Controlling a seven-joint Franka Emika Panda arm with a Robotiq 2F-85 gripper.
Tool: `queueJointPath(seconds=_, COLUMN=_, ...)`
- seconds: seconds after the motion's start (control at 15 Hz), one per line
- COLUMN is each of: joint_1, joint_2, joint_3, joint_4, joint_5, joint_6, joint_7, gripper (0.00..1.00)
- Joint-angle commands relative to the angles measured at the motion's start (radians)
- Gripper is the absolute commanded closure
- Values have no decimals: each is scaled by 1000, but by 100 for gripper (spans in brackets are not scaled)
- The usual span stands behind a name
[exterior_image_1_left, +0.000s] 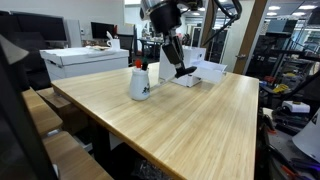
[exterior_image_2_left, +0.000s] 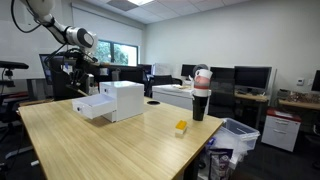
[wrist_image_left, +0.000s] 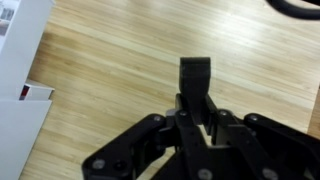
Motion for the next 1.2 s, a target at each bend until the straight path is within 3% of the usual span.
queueJointPath(seconds=0.0, joint_1=17, joint_2=26, joint_3=-11, joint_4=55, joint_5=-17, joint_6=-49, joint_7=-33, gripper=92)
queueJointPath(seconds=1.0, joint_1=30, joint_2=74, joint_3=-15, joint_4=135, joint_5=-16, joint_6=-110, joint_7=-30, gripper=92)
queueJointPath(seconds=1.13, joint_1=30, joint_2=77, joint_3=-18, joint_4=142, joint_5=-16, joint_6=-118, joint_7=-34, gripper=88)
